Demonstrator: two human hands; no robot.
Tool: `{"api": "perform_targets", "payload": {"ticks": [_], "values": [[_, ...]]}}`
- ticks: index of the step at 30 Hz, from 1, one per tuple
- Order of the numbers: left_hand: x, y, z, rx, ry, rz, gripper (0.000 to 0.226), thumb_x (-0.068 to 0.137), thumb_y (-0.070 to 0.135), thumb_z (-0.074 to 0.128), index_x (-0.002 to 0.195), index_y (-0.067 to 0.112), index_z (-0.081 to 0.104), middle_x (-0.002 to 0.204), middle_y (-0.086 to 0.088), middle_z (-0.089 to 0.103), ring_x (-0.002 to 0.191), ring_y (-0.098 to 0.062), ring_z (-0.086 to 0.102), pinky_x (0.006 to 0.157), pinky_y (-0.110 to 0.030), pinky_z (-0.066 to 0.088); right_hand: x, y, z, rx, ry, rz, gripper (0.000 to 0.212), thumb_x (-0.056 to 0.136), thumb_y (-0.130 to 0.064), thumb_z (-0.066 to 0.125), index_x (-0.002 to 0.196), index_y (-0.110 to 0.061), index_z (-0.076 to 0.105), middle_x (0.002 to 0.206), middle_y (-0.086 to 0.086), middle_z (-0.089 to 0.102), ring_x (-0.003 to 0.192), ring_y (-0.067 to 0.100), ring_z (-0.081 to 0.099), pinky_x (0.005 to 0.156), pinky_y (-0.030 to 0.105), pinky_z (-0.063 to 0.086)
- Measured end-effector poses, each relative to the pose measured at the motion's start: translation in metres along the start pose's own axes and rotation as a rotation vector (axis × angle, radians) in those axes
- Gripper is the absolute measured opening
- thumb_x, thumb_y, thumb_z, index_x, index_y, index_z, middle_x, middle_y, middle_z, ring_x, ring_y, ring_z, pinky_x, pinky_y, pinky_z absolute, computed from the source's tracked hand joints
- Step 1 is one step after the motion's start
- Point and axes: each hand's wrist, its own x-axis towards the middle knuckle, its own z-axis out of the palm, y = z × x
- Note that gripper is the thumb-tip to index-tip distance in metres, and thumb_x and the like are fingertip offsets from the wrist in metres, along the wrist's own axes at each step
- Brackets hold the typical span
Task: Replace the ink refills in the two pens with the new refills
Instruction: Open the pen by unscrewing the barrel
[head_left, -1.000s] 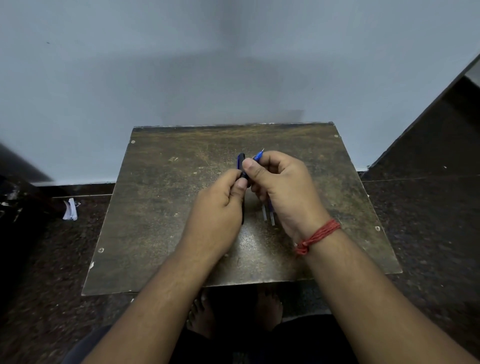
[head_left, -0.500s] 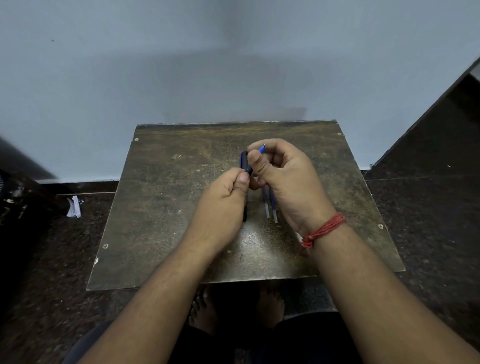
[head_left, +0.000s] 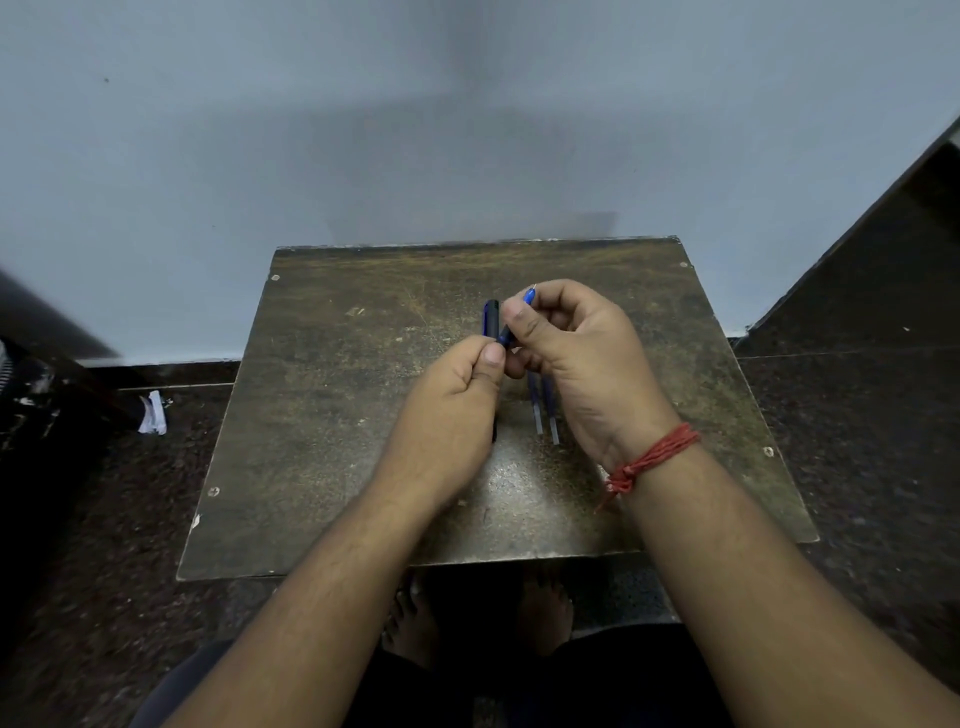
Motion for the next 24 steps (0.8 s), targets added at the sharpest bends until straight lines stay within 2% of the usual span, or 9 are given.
{"api": "perform_targets", "payload": {"ticks": [4,6,7,9,11,13,17,19,24], "values": [[0.0022,-0.0053,-0.0010,-0.081,-0.007,-0.041,0.033,0.107,0.034,0.039,0.087,0.023,0.062,0.046,0.015,0.040,0.040,0.000,0.033,0.045,-0.024,0.026,-0.0015,-0.0076,-0.0015,0.136,-0.057,0.037,0.020,0.096,0.002,0.056,0.117,-0.002,0.058,0.093,0.015,0.075,0.079,0.026,0.067,0.064,0.030,0.055],[0.0024,-0.0060,-0.0010,-0.095,-0.014,-0.043,0.033,0.106,0.037,0.039,0.087,0.024,0.063,0.047,0.015,0.040,0.040,-0.001,0.032,0.046,-0.024,0.025,-0.0019,-0.0089,-0.0017,0.161,-0.052,0.053,0.023,0.098,-0.001,0.055,0.120,-0.004,0.054,0.103,0.017,0.075,0.088,0.028,0.069,0.067,0.030,0.056],[0.0023,-0.0056,-0.0007,-0.103,-0.019,-0.039,0.034,0.105,0.038,0.039,0.085,0.026,0.063,0.047,0.016,0.040,0.040,-0.001,0.032,0.047,-0.025,0.024,-0.0019,-0.0088,-0.0015,0.133,-0.039,0.049,0.021,0.097,-0.006,0.059,0.118,-0.006,0.054,0.103,0.016,0.075,0.088,0.026,0.070,0.068,0.030,0.057],[0.0022,-0.0052,-0.0003,-0.109,-0.029,-0.032,0.034,0.106,0.037,0.039,0.084,0.029,0.064,0.047,0.016,0.044,0.040,0.000,0.033,0.048,-0.026,0.023,-0.0020,-0.0077,-0.0014,0.022,-0.006,0.027,0.019,0.093,-0.014,0.068,0.107,-0.007,0.059,0.094,0.014,0.071,0.076,0.020,0.068,0.065,0.027,0.056],[0.0022,-0.0047,-0.0003,-0.089,-0.032,-0.031,0.034,0.107,0.034,0.039,0.086,0.027,0.064,0.047,0.018,0.046,0.041,0.001,0.034,0.048,-0.028,0.024,-0.0018,-0.0049,-0.0019,-0.053,0.015,0.017,0.015,0.090,-0.014,0.072,0.098,-0.005,0.062,0.084,0.014,0.065,0.065,0.019,0.064,0.061,0.025,0.054],[0.0016,-0.0044,-0.0008,-0.091,-0.030,-0.037,0.034,0.107,0.036,0.038,0.085,0.028,0.063,0.047,0.018,0.045,0.041,0.001,0.034,0.048,-0.027,0.024,-0.0016,-0.0045,-0.0027,-0.067,0.002,0.013,0.011,0.091,-0.012,0.070,0.097,-0.003,0.066,0.083,0.014,0.066,0.066,0.021,0.064,0.065,0.029,0.055],[0.0016,-0.0051,-0.0024,-0.103,0.000,-0.059,0.035,0.106,0.037,0.038,0.083,0.025,0.063,0.049,0.016,0.041,0.040,0.000,0.034,0.046,-0.025,0.025,-0.0012,-0.0059,-0.0048,0.027,-0.057,0.048,0.017,0.096,-0.002,0.057,0.111,-0.004,0.067,0.100,0.014,0.076,0.091,0.030,0.072,0.082,0.037,0.059],[0.0016,-0.0047,-0.0021,-0.129,0.002,-0.056,0.037,0.107,0.036,0.038,0.080,0.029,0.063,0.049,0.015,0.040,0.039,0.000,0.033,0.046,-0.024,0.024,-0.0010,-0.0064,-0.0042,0.031,-0.043,0.049,0.018,0.096,-0.007,0.061,0.113,-0.006,0.065,0.107,0.016,0.075,0.100,0.030,0.071,0.087,0.040,0.059],[0.0017,-0.0049,-0.0012,-0.138,-0.015,-0.041,0.037,0.105,0.041,0.039,0.079,0.032,0.064,0.049,0.016,0.042,0.039,0.000,0.034,0.047,-0.024,0.024,-0.0020,-0.0063,-0.0012,-0.040,-0.003,0.020,0.015,0.090,-0.009,0.070,0.101,0.000,0.065,0.085,0.019,0.070,0.068,0.021,0.067,0.066,0.030,0.057]]}}
